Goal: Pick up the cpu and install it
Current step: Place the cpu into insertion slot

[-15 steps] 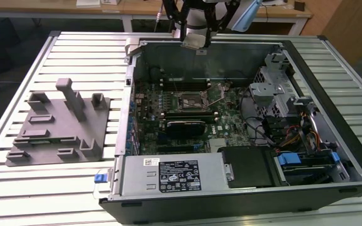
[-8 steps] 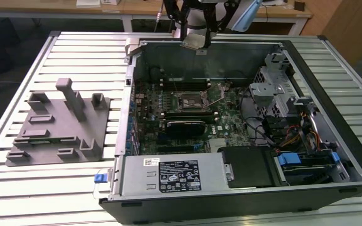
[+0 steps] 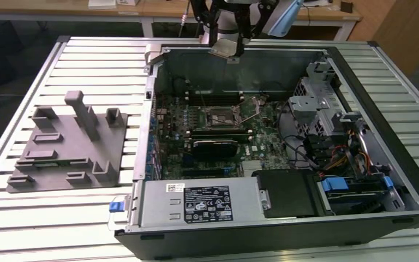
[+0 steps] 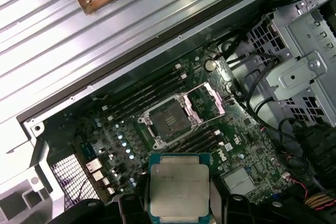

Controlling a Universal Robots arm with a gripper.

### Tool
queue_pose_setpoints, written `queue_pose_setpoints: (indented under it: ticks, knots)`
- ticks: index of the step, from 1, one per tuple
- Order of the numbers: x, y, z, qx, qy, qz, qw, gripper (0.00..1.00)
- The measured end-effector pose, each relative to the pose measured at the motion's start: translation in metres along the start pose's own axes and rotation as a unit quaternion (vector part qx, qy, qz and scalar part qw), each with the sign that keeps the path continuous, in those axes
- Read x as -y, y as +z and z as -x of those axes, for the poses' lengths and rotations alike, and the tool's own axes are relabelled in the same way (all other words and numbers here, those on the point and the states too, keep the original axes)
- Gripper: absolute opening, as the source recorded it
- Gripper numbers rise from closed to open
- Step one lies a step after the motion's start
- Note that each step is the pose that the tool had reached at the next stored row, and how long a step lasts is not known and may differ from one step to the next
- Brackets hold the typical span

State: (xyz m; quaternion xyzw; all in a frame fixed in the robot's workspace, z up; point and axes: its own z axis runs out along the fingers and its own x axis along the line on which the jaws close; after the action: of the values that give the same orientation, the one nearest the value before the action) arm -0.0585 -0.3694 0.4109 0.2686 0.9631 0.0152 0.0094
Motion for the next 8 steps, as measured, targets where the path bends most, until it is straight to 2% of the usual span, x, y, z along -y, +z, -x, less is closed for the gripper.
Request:
queue_pose_setpoints:
  ticks: [8]
  knots:
    - [-0.0004,0.0007,-0.0003,0.0012,0.035,-0.0003,0.9994,0.54]
